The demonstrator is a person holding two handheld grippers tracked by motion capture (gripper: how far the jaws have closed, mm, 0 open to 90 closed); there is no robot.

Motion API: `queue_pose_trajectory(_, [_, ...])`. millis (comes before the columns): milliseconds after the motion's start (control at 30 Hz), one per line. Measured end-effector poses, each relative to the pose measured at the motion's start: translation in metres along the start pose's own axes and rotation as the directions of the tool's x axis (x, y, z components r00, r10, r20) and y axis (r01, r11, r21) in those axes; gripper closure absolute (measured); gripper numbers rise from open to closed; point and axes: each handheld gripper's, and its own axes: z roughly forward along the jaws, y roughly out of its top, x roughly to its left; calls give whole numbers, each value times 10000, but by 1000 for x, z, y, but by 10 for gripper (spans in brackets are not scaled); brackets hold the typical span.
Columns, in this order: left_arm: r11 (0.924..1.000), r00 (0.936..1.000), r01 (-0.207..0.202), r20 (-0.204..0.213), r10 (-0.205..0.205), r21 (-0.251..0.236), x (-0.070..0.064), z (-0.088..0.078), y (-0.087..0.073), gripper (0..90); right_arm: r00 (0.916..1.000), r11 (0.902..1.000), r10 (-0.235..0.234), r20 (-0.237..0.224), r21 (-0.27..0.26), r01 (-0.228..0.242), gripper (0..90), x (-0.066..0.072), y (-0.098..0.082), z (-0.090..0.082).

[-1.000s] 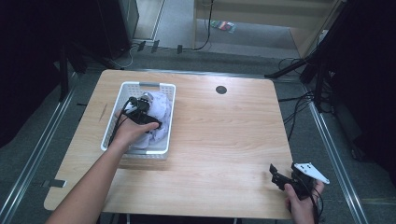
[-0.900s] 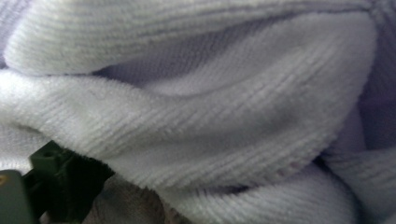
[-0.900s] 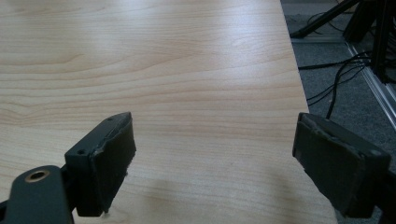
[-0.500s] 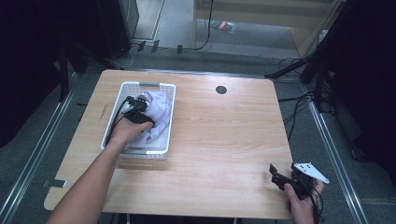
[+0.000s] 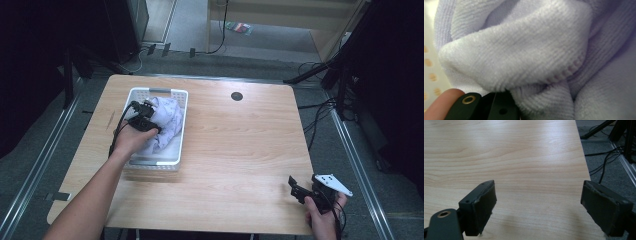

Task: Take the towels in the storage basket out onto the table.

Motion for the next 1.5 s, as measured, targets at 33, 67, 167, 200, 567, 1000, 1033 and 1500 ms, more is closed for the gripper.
queue_pose_trajectory(33, [9998,10000,-29,-6,29,-212,0,-7,2,688,10000,10000,-10,1,-5,10,133,0,0,0])
queue_pose_trajectory(67, [9998,10000,-29,-6,29,-212,0,-7,2,688,10000,10000,-10,1,-5,10,133,0,0,0])
queue_pose_trajectory(167, [9993,9999,-145,-11,145,-349,2,-18,5,687,10000,10000,-14,16,-1,14,133,0,0,0])
queue_pose_trajectory(200, [9986,9997,-231,-59,228,-486,2,-26,7,687,10000,10000,-6,22,3,6,133,0,0,0])
queue_pose_trajectory(567, [9903,9973,-685,-364,645,-1209,-3,-67,17,686,10000,10000,3,18,15,-3,133,0,0,0])
queue_pose_trajectory(1000, [9802,9950,-998,-204,977,-1712,-16,-94,27,681,10000,10000,-24,62,-94,24,134,0,0,-1])
queue_pose_trajectory(1033, [9792,9945,-1043,-190,1026,-1739,-19,-96,28,681,10000,9999,-21,60,-100,22,133,1,0,-1])
queue_pose_trajectory(1500, [9700,9877,-1555,-119,1561,-1869,-41,-107,39,680,9996,9984,-289,77,-475,293,135,4,-2,-4])
